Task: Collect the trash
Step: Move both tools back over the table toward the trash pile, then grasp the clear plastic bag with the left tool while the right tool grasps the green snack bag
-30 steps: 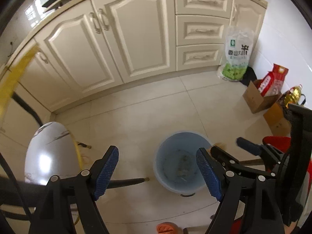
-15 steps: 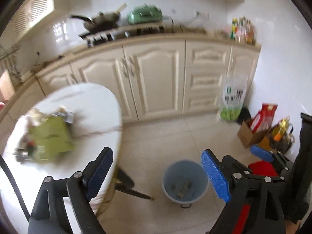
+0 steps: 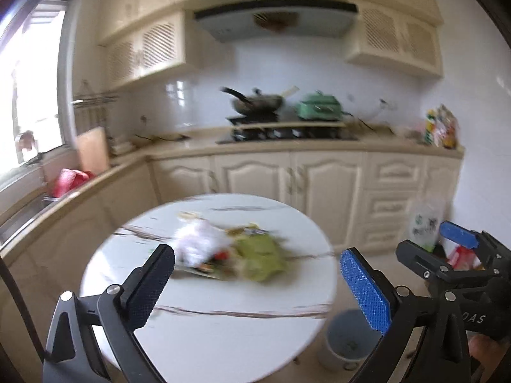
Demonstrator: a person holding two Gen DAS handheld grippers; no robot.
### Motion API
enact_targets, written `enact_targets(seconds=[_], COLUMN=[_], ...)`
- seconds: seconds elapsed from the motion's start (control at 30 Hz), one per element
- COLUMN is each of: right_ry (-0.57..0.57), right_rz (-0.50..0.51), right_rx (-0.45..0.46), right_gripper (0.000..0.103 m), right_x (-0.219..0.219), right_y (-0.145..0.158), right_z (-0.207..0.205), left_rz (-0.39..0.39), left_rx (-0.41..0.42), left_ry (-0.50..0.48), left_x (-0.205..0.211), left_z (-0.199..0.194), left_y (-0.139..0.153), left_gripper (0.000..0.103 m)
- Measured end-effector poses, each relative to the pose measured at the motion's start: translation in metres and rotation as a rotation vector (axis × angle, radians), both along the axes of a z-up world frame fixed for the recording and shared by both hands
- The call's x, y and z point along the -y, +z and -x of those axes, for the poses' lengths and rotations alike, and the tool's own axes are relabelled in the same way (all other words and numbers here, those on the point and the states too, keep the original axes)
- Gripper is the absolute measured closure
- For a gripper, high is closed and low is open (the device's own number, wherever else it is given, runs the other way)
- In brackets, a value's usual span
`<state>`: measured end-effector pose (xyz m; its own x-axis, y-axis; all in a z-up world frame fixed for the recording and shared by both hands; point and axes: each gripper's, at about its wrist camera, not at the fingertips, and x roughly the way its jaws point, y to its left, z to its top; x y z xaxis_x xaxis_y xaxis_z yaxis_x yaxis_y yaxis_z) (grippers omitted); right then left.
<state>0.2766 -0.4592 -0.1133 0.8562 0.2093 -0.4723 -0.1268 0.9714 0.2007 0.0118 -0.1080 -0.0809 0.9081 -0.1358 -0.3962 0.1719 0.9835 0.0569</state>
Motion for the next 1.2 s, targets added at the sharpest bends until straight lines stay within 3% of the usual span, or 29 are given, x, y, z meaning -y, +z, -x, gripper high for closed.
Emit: enact_targets(seconds=[0.17, 0.37, 0.63, 0.8, 0.97, 1.1, 1.2], right_ry=[0.072, 0.127, 0.194, 0.233, 0.264, 0.278, 0.31], right_rz=[0.034, 0.043, 0.047, -0.006, -0.06, -0.068, -0.103], right_rx=[0.004, -0.048, -0.221, -0.317, -0.356, -0.361, -0.342], right_gripper=[0.0, 0.0, 0.0, 0.0, 0.0, 0.029, 0.043], right_x=[-0.056, -0.089, -0.112, -0.117, -0.111, -0.11, -0.105], right_y=[0.01, -0.005, -0.063, -0.101, -0.124, -0.129, -0.13], right_z=[-0.017, -0.046, -0.12, -0.163, -0.19, -0.201, -0.201], left_rz=[0.025, 0.038, 0.03, 0.042, 0.043, 0.03, 0.028], left_rx=[0.017, -0.011, -0.114, -0.19, -0.229, -0.258, -0.28], left_ry=[0.079, 0.134, 0.135, 0.123, 0.093, 0.096, 0.098], left_x=[-0.042, -0.074, -0.062, -0.054, -0.044, -0.047, -0.049], left_z=[0.026, 0.025, -0.027, -0.07, -0.107, -0.165, -0.205], left_y=[-0.013, -0.028, -0.051, -0.06, -0.067, -0.066, -0.071], left_gripper=[0.001, 0.001, 0.001, 0.001, 0.001, 0.001, 0.001])
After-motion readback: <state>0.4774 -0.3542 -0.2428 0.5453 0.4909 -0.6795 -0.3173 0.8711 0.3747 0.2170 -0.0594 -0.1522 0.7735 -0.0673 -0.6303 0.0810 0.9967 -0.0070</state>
